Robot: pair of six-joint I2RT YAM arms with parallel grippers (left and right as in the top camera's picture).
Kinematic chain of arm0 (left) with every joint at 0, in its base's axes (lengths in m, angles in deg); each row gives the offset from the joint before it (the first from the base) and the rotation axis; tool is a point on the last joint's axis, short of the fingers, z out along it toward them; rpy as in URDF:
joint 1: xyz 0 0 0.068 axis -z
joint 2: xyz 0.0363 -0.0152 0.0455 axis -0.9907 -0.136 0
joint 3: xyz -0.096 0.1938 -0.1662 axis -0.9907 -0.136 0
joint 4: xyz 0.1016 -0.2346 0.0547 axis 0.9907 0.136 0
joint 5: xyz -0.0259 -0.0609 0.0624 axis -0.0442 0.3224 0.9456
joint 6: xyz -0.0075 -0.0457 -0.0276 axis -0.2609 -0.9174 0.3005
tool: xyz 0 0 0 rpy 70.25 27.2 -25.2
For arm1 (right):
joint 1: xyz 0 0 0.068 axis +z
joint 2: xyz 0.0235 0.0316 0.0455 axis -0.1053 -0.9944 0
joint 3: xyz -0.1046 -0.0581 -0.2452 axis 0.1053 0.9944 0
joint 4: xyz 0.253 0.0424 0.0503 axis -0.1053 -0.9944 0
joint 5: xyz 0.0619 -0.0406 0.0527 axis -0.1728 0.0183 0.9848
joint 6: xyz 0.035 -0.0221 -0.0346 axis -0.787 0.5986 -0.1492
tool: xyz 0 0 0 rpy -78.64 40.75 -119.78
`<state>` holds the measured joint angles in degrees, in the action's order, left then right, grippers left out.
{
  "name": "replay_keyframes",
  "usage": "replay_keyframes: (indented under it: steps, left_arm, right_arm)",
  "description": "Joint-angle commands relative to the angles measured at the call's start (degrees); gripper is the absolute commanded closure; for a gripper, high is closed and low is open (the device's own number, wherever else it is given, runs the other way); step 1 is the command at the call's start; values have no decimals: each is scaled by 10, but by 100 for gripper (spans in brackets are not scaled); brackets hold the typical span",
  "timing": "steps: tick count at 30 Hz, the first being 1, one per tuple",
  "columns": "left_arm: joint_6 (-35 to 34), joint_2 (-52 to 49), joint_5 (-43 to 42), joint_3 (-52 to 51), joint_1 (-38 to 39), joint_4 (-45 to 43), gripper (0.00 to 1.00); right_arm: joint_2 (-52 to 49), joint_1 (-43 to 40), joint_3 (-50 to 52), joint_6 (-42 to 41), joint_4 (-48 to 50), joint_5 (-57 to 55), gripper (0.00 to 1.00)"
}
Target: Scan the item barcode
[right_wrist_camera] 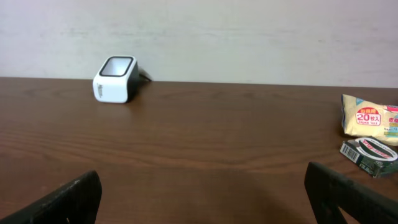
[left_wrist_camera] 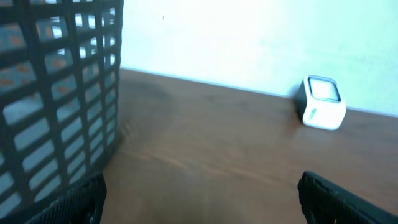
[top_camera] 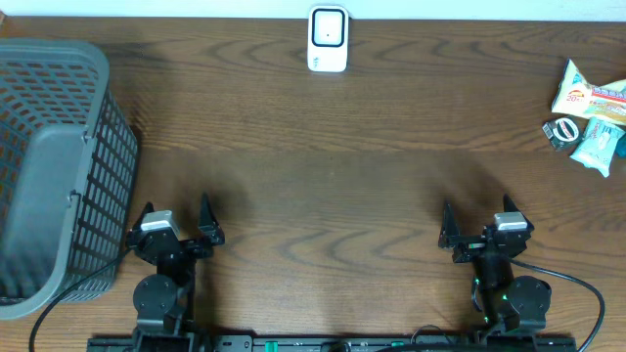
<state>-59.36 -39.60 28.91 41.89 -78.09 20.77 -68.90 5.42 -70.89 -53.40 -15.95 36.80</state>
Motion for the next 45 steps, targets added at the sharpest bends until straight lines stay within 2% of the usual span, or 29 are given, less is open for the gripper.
replay_keyframes:
  steps: [1, 5, 9, 15, 45]
  left_arm:
    - [10, 5, -1, -14, -7, -19, 2]
    - [10, 5, -4, -14, -9, -13, 2]
    - [13, 5, -4, -14, -9, 34, 2]
    - [59, 5, -45, -14, -19, 35, 2]
    - [48, 5, -49, -14, -25, 37, 2]
  right_arm:
    - [4, 2, 0, -8, -3, 2, 1]
    - [4, 2, 0, -8, -3, 2, 1]
    - [4, 2, 0, -8, -3, 2, 1]
    - [4, 2, 0, -8, -3, 2, 1]
    - [4, 2, 0, -8, -3, 2, 1]
